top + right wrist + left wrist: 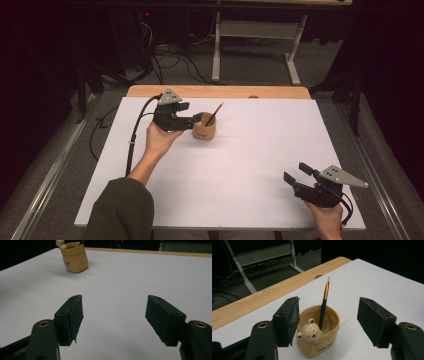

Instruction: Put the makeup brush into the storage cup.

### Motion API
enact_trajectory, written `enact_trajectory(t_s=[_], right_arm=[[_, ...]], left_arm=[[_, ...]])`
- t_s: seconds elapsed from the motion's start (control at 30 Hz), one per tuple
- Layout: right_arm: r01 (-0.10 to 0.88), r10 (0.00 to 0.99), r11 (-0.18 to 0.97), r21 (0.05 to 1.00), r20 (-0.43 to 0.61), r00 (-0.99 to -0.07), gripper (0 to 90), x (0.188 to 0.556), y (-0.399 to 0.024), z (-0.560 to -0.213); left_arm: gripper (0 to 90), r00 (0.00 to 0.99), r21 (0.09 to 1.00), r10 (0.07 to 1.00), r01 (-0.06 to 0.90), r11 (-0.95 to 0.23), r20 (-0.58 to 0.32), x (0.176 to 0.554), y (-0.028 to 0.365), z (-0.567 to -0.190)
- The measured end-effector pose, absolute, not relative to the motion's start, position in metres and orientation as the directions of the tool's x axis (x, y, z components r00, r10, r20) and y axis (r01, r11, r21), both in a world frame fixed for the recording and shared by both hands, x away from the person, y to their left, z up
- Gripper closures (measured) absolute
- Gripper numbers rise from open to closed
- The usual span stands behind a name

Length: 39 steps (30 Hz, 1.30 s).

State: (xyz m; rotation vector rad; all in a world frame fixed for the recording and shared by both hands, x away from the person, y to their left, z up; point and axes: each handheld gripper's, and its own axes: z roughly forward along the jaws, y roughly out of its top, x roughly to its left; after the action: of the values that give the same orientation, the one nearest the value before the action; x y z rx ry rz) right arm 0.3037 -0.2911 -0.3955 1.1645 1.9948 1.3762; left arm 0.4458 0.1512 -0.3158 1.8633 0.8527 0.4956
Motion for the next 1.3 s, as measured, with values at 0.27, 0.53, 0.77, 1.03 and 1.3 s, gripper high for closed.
enact_trajectory(t_s=[0.27,0.53,0.77,1.03,1.3], right_arm=[[0.387,0.835,0.146,0.91,0.097,-0.542,32.4,0.304,-0.291,-0.395],[0.386,0.834,0.148,0.911,0.095,-0.543,32.4,0.304,-0.291,-0.395],[0.385,0.837,0.144,0.912,0.095,-0.539,32.2,0.304,-0.291,-0.395],[0.385,0.835,0.152,0.911,0.09,-0.543,32.3,0.304,-0.29,-0.396],[0.388,0.836,0.151,0.909,0.092,-0.541,32.3,0.304,-0.29,-0.396]], left_arm=[[34.3,0.676,0.907,0.737,0.326,-0.266,-0.027,0.44,0.156,-0.312],[34.1,0.677,0.91,0.736,0.317,-0.267,-0.019,0.432,0.162,-0.309],[33.2,0.668,0.916,0.744,0.314,-0.248,-0.028,0.427,0.17,-0.31],[31.7,0.662,0.92,0.749,0.311,-0.238,-0.03,0.42,0.179,-0.308],[30.6,0.66,0.923,0.751,0.308,-0.231,-0.032,0.414,0.185,-0.306]])
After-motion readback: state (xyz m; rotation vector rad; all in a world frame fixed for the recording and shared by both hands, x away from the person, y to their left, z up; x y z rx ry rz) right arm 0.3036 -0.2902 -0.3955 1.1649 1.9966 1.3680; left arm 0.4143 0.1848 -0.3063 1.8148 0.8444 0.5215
